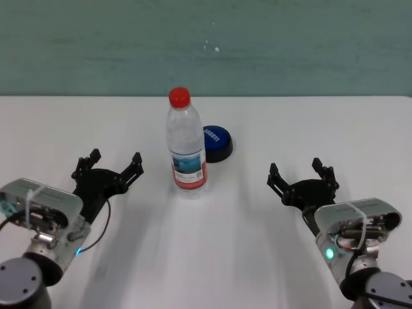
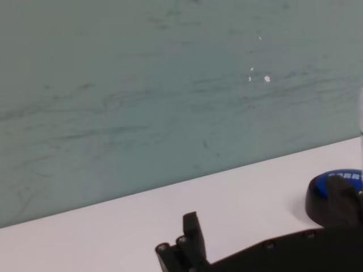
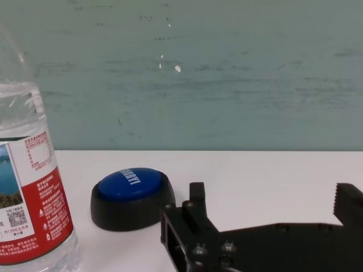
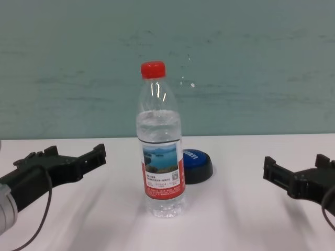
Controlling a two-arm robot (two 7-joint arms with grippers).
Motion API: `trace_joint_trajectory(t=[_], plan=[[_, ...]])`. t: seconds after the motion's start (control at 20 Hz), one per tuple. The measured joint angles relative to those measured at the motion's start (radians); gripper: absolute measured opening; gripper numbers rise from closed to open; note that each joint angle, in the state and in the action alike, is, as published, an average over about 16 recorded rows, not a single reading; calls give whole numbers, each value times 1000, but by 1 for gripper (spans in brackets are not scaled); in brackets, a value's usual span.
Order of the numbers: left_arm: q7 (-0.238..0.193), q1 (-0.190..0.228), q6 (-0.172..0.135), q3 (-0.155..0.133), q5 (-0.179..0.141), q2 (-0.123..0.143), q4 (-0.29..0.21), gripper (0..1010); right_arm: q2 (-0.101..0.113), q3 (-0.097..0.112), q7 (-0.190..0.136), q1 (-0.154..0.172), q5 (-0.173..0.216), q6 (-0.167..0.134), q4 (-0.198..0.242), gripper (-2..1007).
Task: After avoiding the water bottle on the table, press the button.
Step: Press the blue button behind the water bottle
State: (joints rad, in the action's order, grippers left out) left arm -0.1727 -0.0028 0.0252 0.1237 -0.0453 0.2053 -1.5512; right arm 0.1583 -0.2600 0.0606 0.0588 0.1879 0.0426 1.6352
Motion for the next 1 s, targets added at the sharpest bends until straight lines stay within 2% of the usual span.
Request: trace_joint_trajectory(t=[1.0], plan=[[15, 56, 6, -14, -1, -19, -42, 1004, 0, 0, 0, 0, 0, 0, 0, 1003]])
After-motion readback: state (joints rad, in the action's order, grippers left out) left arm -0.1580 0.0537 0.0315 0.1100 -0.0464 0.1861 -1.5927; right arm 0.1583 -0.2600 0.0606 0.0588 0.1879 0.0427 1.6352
